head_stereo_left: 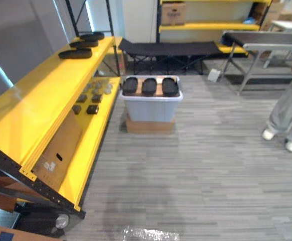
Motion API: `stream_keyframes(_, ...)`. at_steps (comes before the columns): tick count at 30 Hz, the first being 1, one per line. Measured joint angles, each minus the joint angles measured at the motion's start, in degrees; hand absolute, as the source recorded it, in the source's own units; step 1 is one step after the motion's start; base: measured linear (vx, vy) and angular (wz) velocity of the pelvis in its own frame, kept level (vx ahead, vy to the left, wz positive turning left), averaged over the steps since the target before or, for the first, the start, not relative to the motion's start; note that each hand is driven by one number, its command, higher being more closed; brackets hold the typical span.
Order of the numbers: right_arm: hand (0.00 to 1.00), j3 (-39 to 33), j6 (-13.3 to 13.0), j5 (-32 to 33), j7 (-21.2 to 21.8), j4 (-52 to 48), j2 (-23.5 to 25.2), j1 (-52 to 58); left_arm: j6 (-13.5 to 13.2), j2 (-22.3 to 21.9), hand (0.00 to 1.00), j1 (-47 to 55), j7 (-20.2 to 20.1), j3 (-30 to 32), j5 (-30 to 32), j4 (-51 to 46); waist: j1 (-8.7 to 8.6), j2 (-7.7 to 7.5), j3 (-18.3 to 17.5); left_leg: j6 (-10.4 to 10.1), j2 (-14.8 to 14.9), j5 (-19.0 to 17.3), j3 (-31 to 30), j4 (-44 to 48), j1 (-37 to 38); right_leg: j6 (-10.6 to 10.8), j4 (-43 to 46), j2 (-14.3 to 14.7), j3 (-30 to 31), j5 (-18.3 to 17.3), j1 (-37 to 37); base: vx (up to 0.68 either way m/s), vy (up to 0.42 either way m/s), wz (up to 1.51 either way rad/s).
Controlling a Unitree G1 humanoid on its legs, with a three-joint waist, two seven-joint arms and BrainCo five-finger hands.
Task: Walk over and take plastic housings, then place them on the shelf
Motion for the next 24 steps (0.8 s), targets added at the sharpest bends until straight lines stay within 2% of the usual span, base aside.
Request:
stream_keyframes(4,0.00,-0.34,-0.47,0.01,0.40,0.15,0.37,-1.13,-0.13,0.00,0.00,-0.84,-0.87,-0.07,-0.01,1.70,-0.18,-0.42,-0.13,-0.28,-0.28,0.35,0.55,-3.02,2.53,0.34,-1.70,0.18,-0.08,0.16,1.76,0.08,0.014,-0.07)
stream_keyframes(6,0.00,-0.35,-1.04,0.02,1.39,0.20,0.54,-1.95,-1.43,-0.04,0.00,-1.39,-1.00,-0.14,-0.05,1.67,-0.15,-0.32,0.21,-0.73,-0.34,0.70,1.19,-4.07,3.41,0.60,-2.00,0.25,-0.16,0.28,1.82,0.08,0.004,-0.11)
stream_keyframes(10,0.00,-0.34,-1.38,0.08,2.39,0.13,1.02,-2.96,-2.39,0.19,0.00,-1.56,-2.85,-0.21,-2.76,1.69,-0.29,-0.63,0.64,-1.06,-0.33,0.92,1.40,-5.30,4.41,1.56,-2.01,0.35,-1.19,-0.07,2.24,0.04,-0.013,-0.01)
stream_keyframes(12,0.00,-0.34,-1.52,0.08,2.80,-0.17,1.08,-3.38,-2.46,-0.03,0.00,-2.08,-3.26,-0.37,-3.95,1.68,-0.36,-0.48,1.23,-1.08,-0.28,0.92,1.39,-5.88,5.43,2.88,-1.95,0.43,-1.68,-0.13,2.96,0.01,-0.006,0.02)
stream_keyframes(18,0.00,-0.23,-3.77,-0.49,2.78,-0.34,1.60,-4.69,-2.52,0.14,0.00,-2.43,-2.26,-1.42,-4.36,1.63,-0.34,-0.53,1.86,-1.12,-0.27,0.89,1.48,-5.99,5.48,3.02,-1.87,0.42,-1.86,-0.09,3.04,0.00,0.000,0.00)
stream_keyframes(24,0.00,-0.07,-3.61,-0.53,3.09,-0.68,1.73,-4.76,-3.27,0.08,0.00,-2.47,-1.93,-1.30,-3.99,1.62,-0.34,-0.61,2.59,-1.15,-0.29,0.86,1.50,-6.02,6.48,3.00,-1.80,0.35,-1.93,-0.09,3.93,-0.04,-0.012,0.00)
